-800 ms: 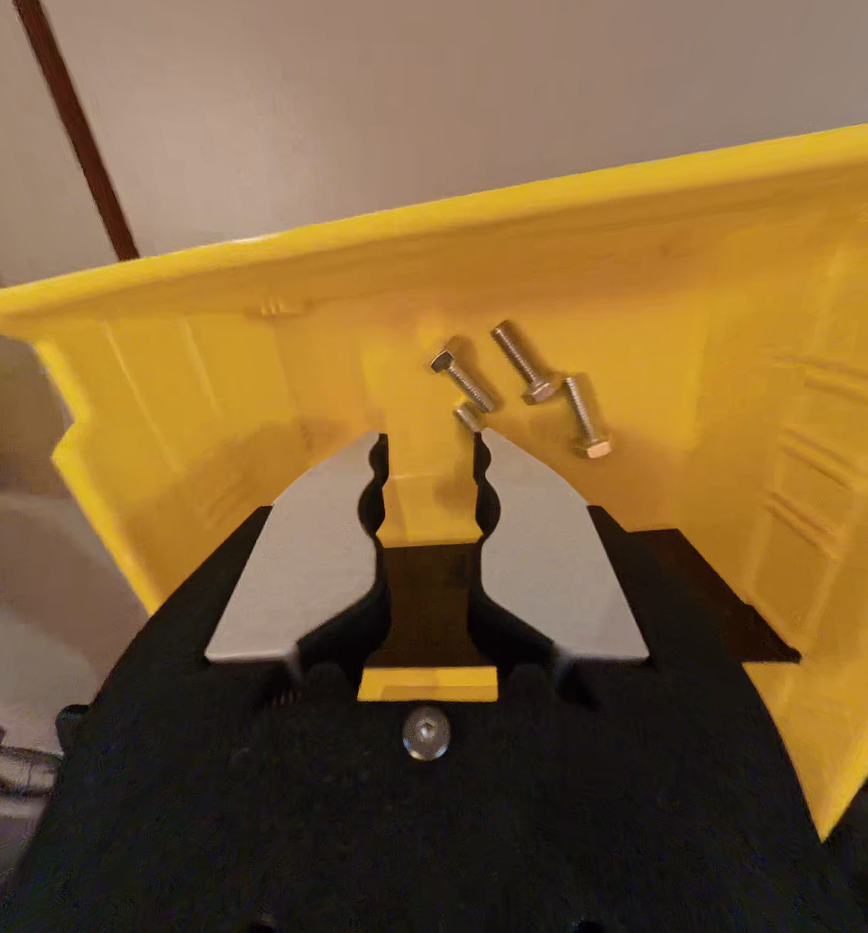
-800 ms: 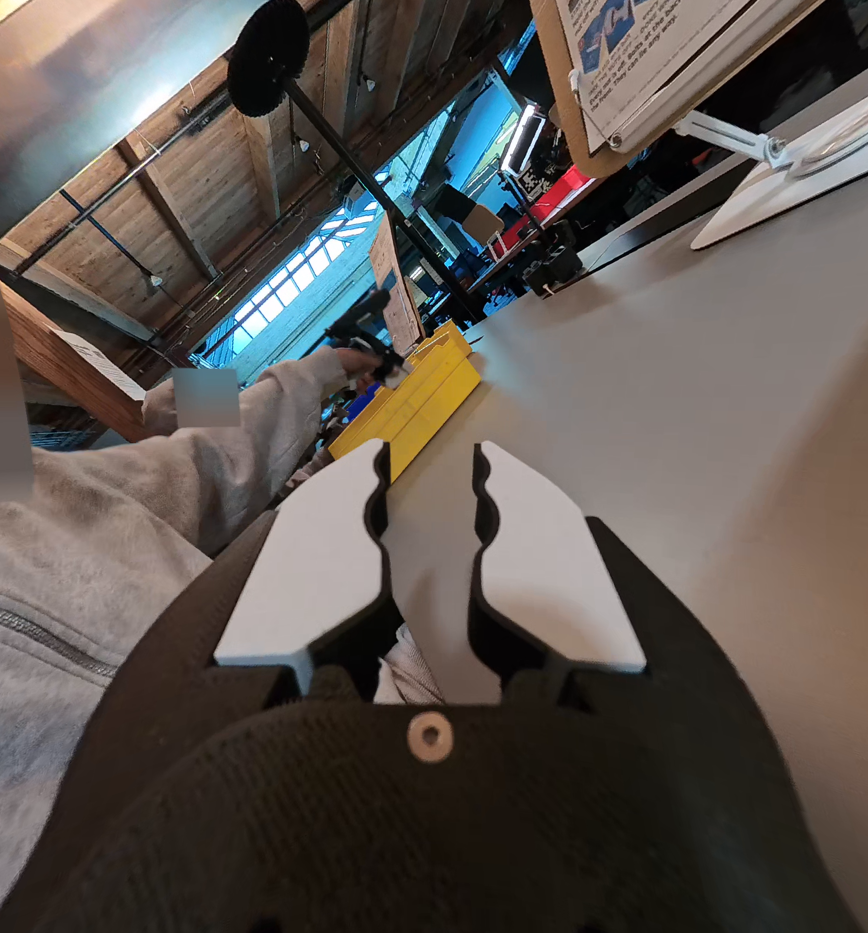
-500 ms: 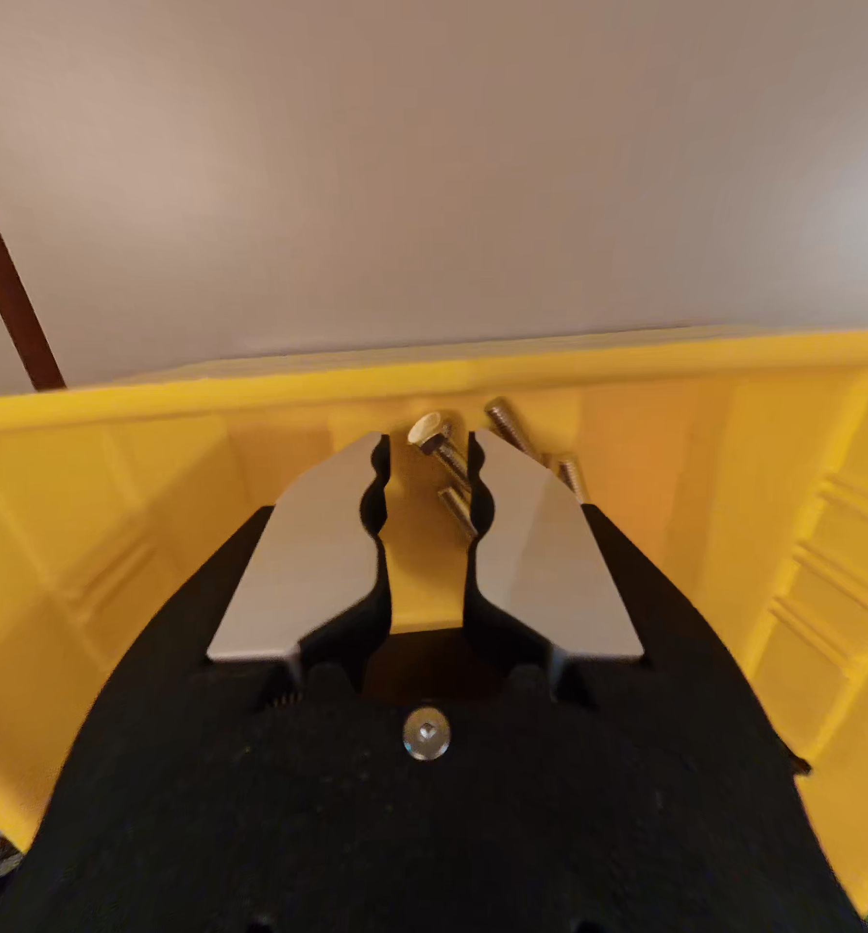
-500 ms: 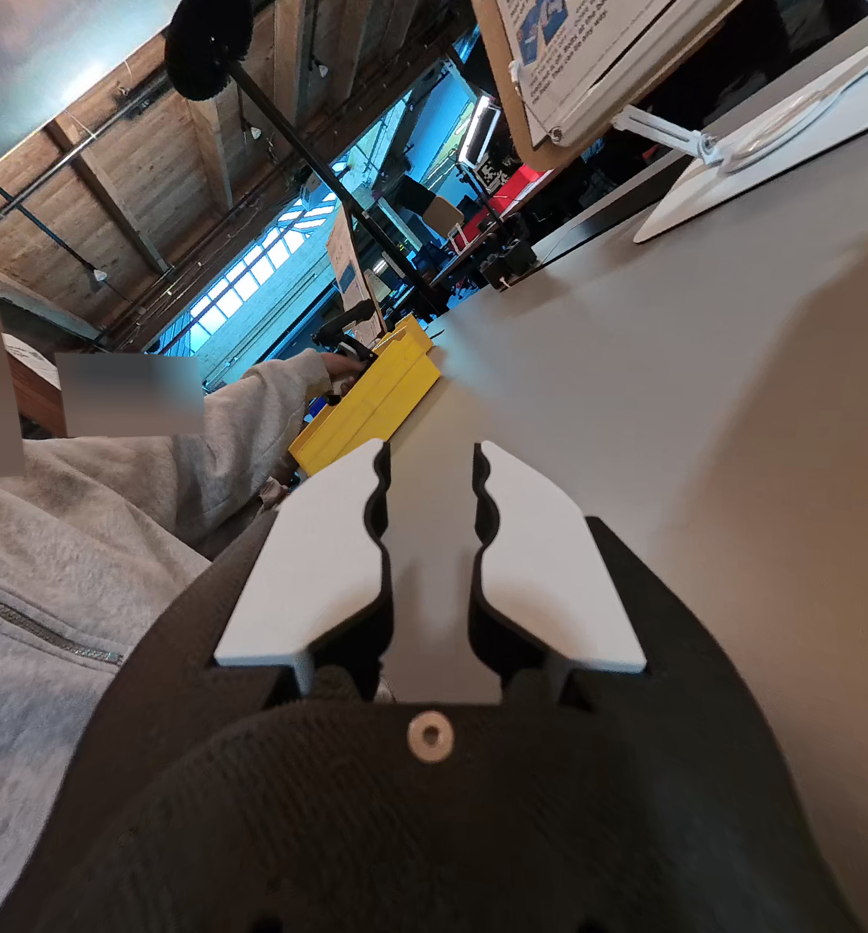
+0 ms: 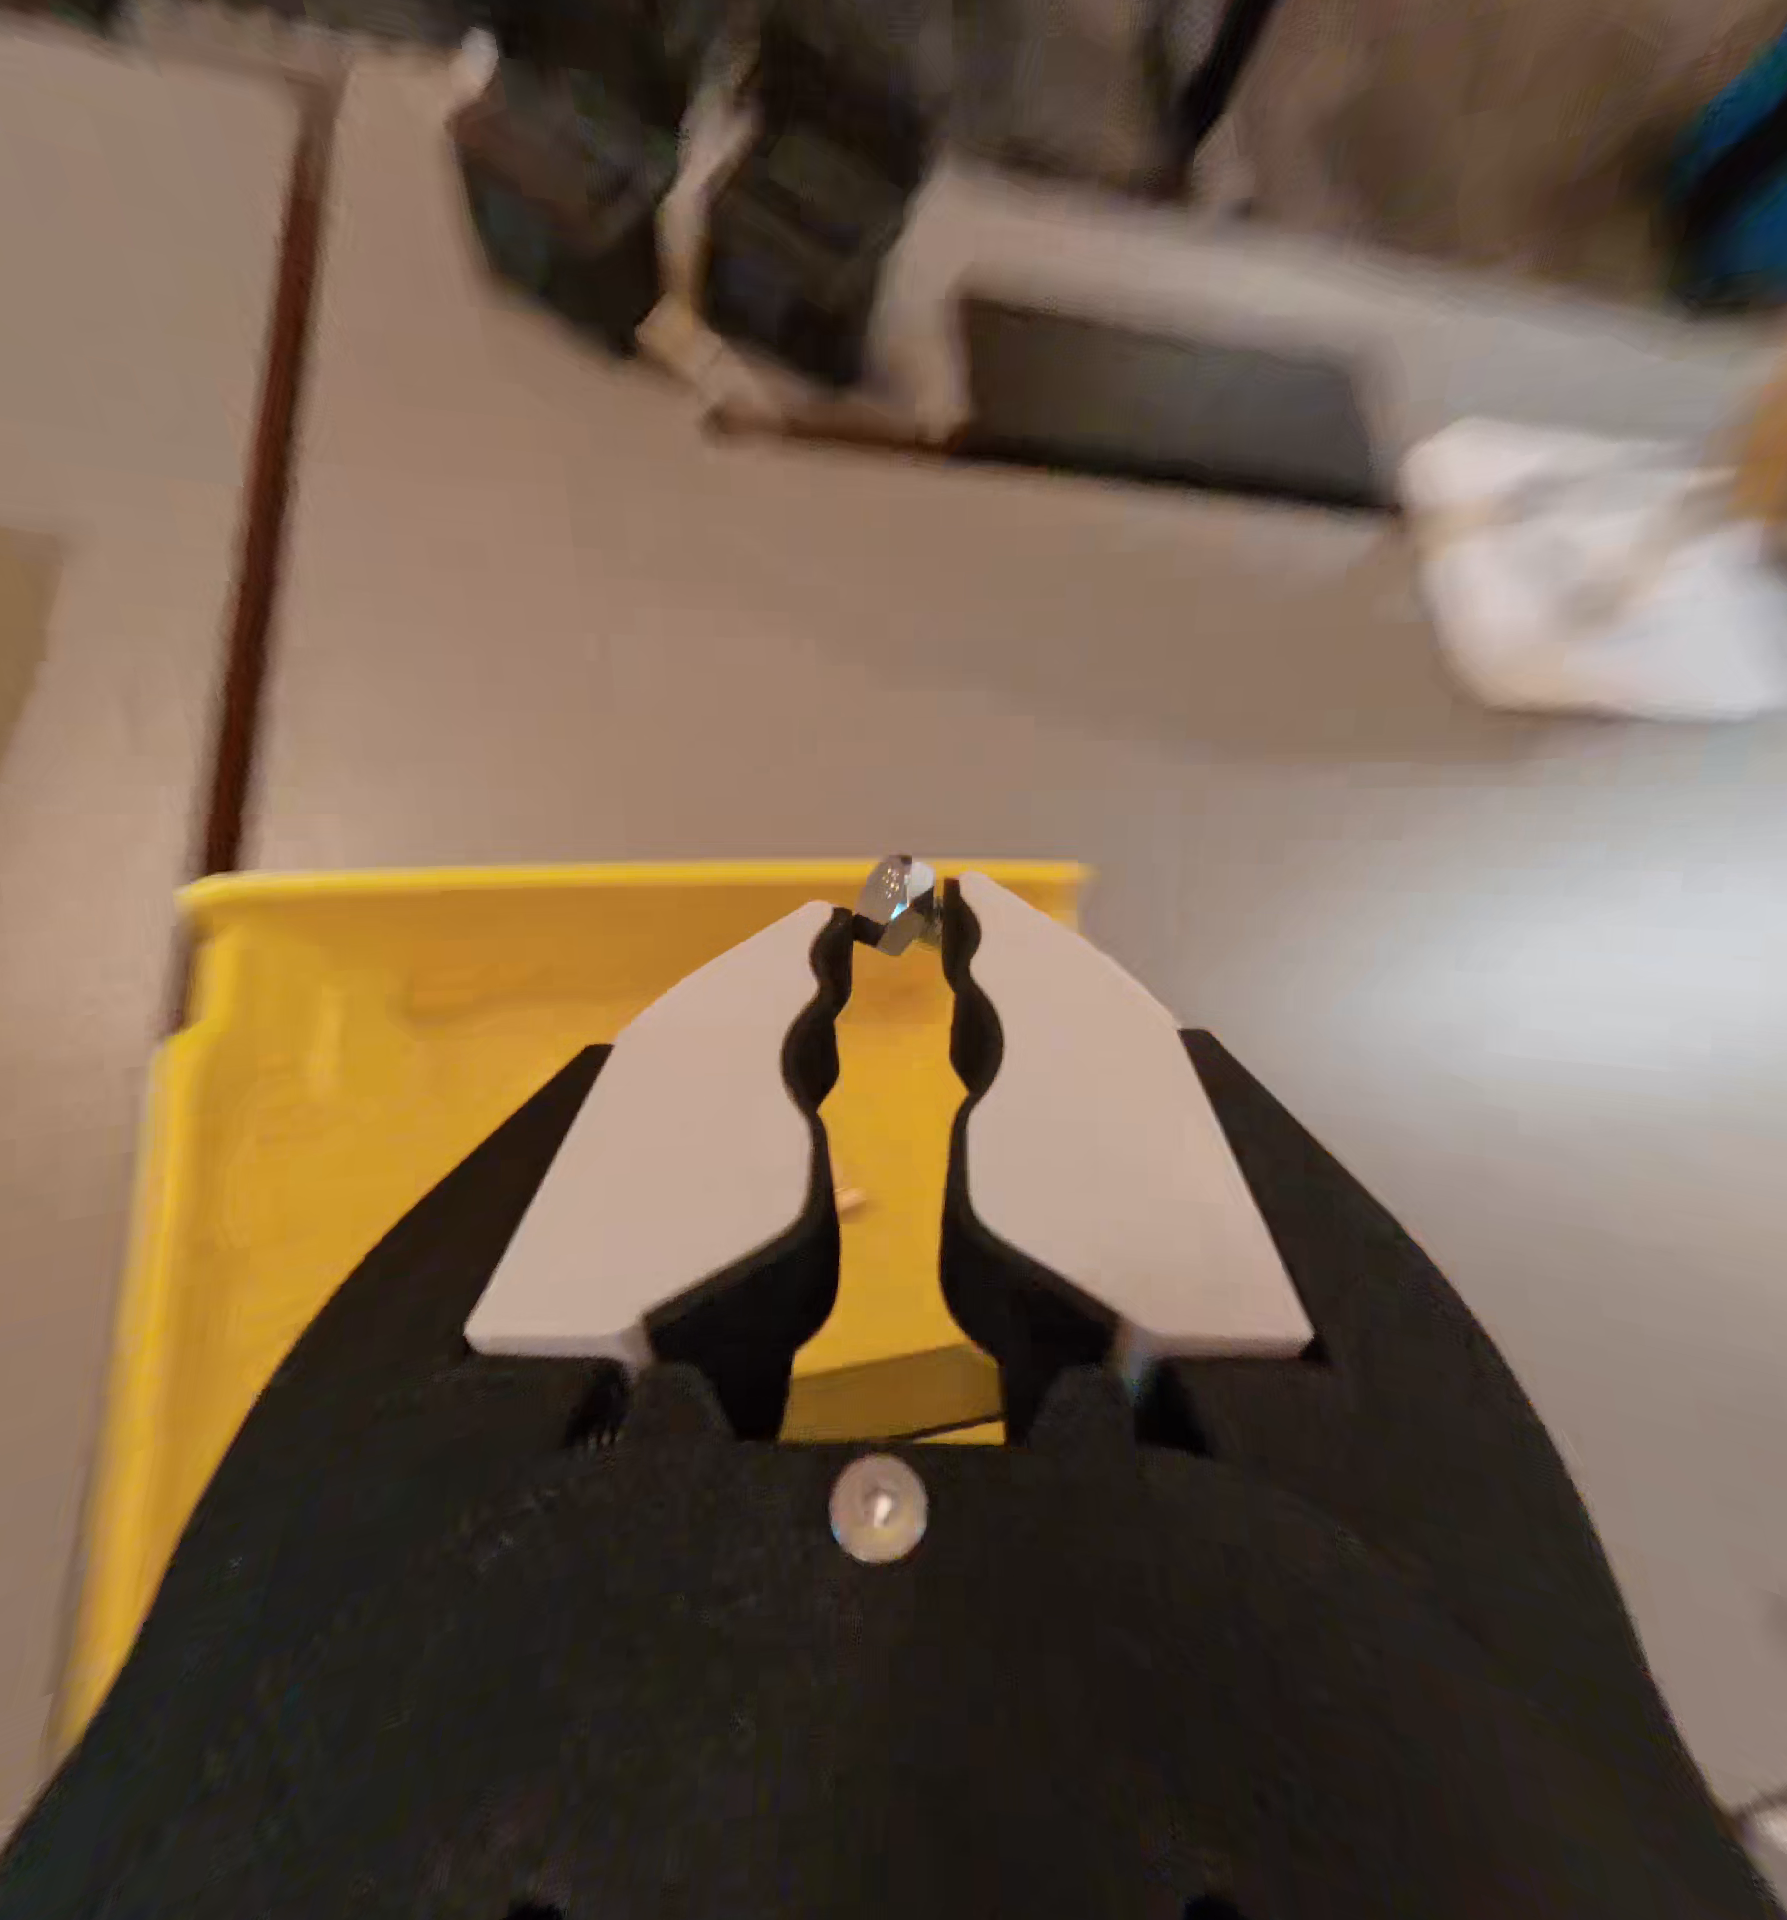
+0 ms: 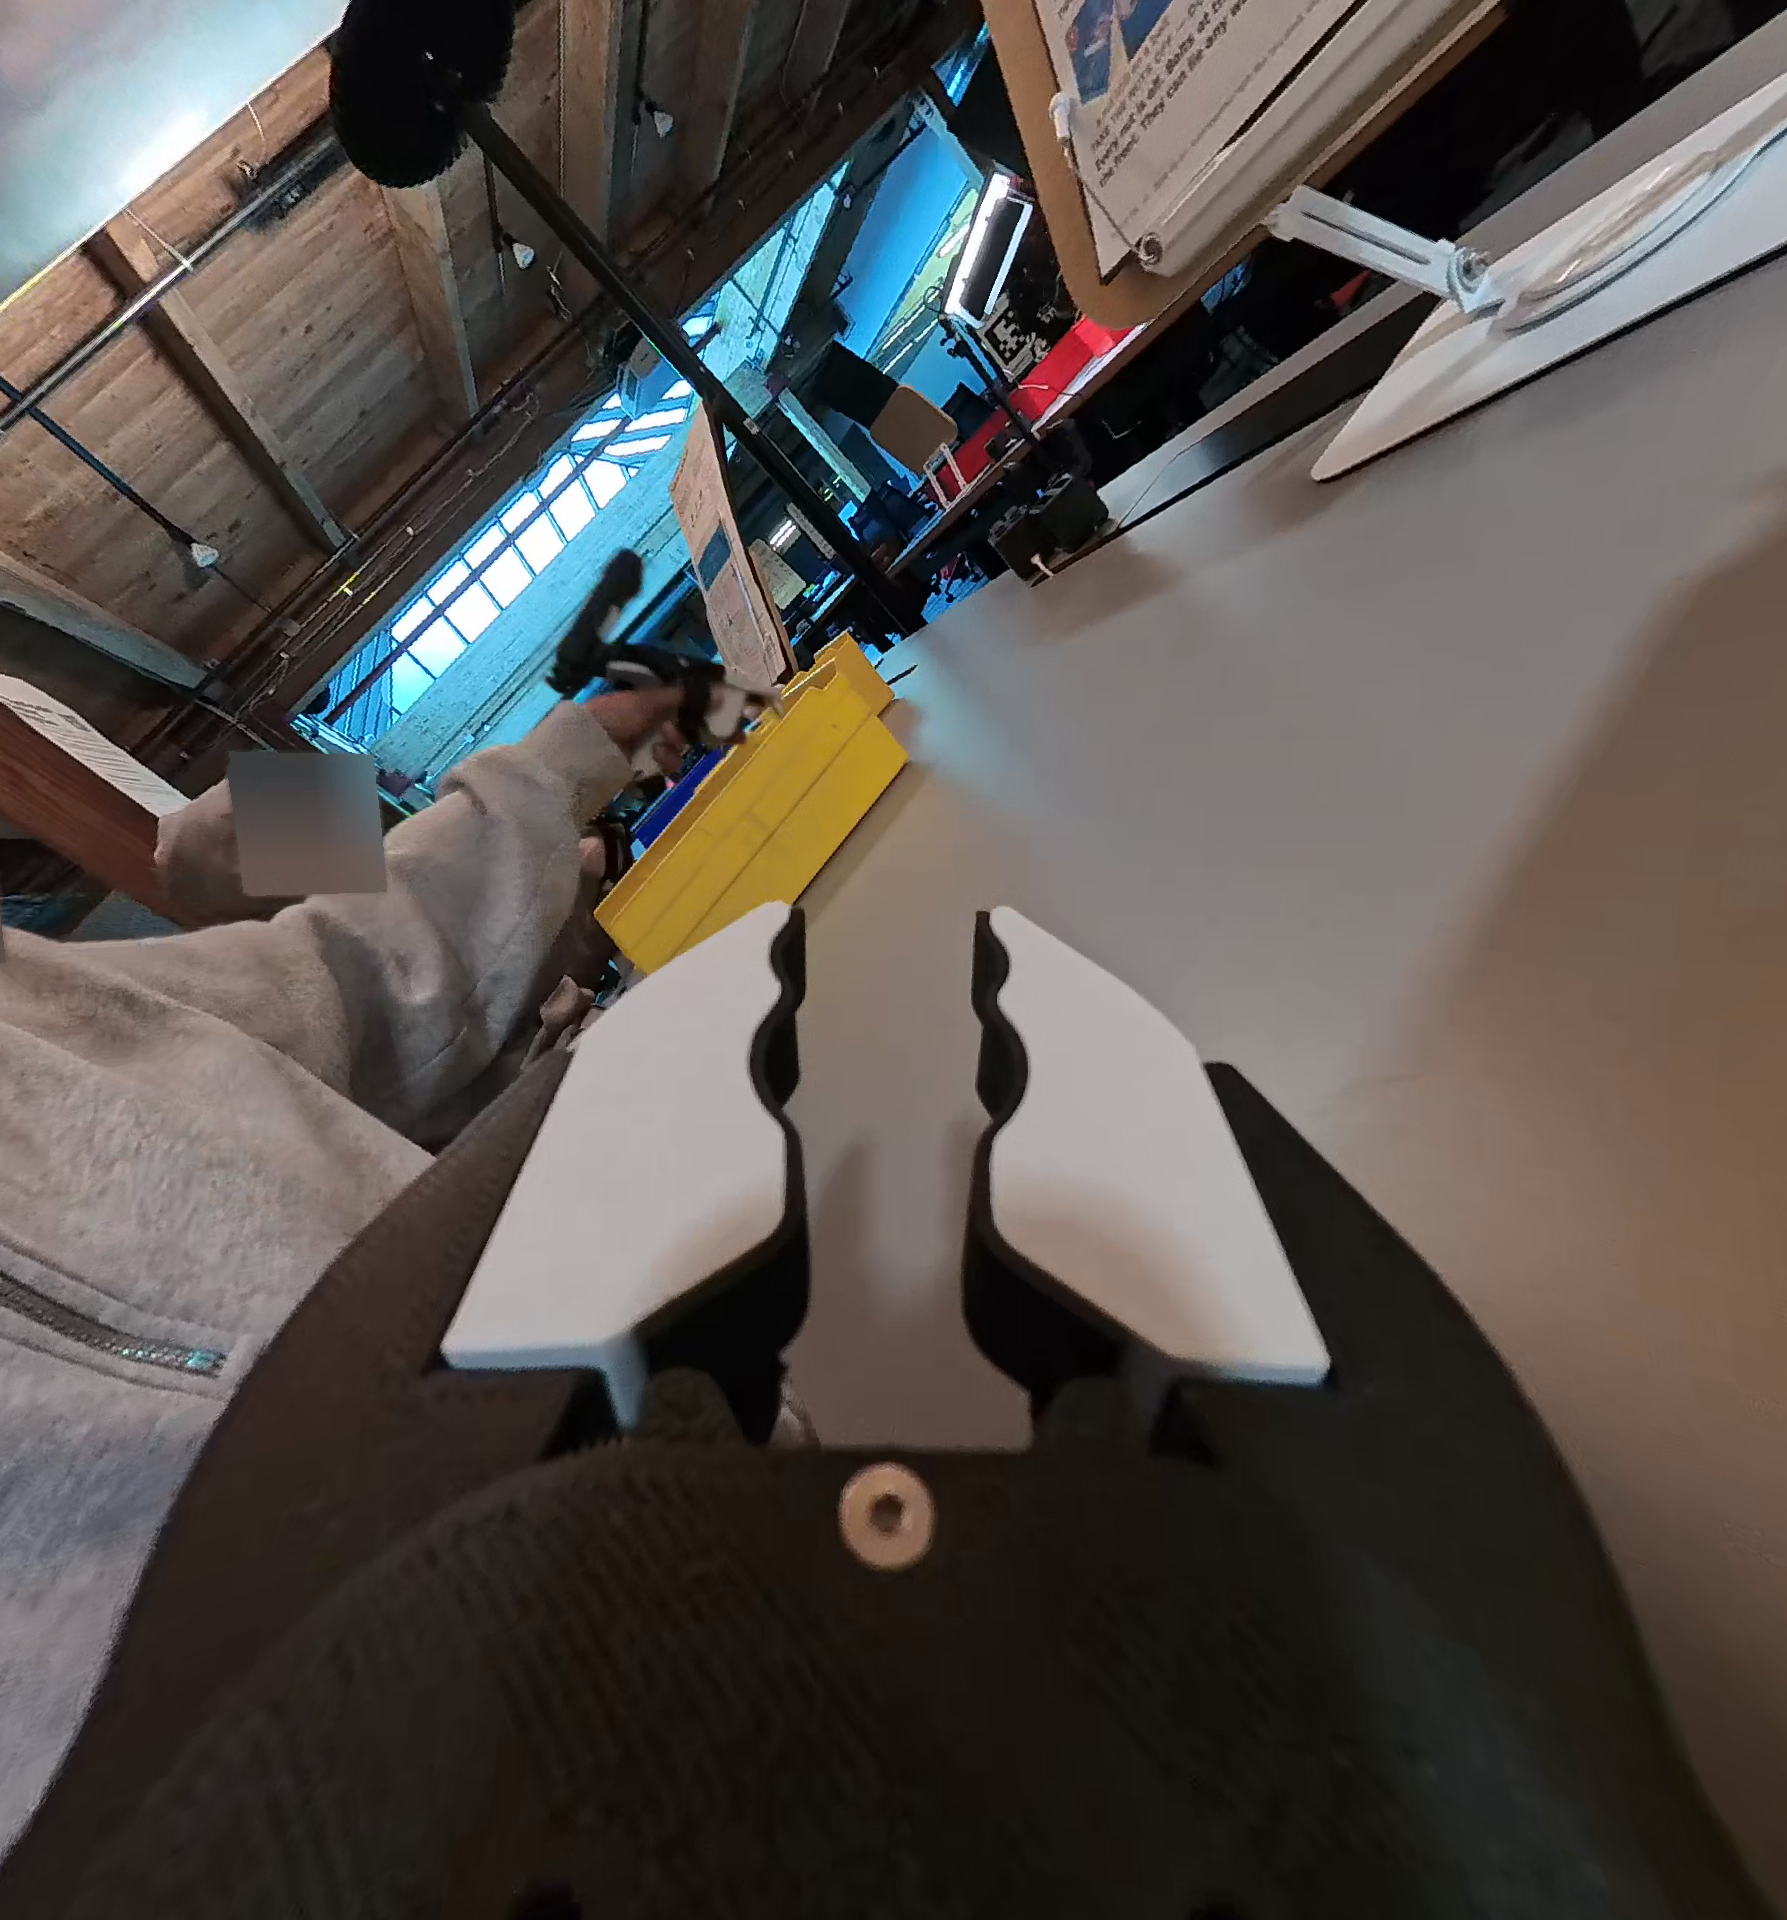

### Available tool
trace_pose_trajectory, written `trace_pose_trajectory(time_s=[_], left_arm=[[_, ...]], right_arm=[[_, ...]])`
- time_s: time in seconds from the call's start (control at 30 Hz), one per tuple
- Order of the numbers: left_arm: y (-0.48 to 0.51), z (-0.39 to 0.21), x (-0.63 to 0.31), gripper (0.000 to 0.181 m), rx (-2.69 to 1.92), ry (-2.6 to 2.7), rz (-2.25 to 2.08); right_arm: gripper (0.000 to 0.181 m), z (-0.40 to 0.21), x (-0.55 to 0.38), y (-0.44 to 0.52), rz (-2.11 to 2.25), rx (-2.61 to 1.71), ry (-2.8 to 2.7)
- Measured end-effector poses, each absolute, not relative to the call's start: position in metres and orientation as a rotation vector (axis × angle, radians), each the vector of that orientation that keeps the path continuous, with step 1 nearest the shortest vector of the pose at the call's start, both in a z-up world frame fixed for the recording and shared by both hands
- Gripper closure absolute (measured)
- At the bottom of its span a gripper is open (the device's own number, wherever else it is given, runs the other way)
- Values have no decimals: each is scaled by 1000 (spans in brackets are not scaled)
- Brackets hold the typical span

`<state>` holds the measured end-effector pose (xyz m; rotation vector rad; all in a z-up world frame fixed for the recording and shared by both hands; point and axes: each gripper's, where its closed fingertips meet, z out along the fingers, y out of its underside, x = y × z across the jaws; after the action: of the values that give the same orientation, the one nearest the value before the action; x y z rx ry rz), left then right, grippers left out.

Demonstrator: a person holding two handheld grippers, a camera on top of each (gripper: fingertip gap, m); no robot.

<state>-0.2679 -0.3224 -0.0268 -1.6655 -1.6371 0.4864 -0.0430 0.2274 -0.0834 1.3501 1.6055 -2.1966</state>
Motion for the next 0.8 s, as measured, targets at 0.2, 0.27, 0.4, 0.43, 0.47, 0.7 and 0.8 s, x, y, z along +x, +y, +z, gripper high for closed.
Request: trace_pose_trajectory(time_s=[0.2, 0.27, 0.4, 0.43, 0.47, 0.7, 0.8], left_arm=[[-112, 42, -204, 162, -1430, -1100, 208], [-34, 28, -170, 163, -1379, -1000, 30], [93, -21, -99, 164, -1273, -897, -388], [115, -30, -83, 163, -1235, -890, -507], [131, -35, -70, 162, -1183, -876, -612], [170, -64, -23, 163, -1015, -858, -981], [173, -65, -15, 163, -973, -839, -1063]], right_arm=[[149, -61, -44, 197, -2263, 1179, 1769], [145, -55, -38, 177, -2283, 1053, 1953], [149, -50, -16, 167, -2446, 853, 2261], [147, -50, -13, 171, -2485, 849, 2311], [145, -47, -10, 177, -2516, 846, 2354], [149, -43, -6, 187, -2587, 633, 2644], [149, -44, 3, 176, -2576, 505, 2697]])
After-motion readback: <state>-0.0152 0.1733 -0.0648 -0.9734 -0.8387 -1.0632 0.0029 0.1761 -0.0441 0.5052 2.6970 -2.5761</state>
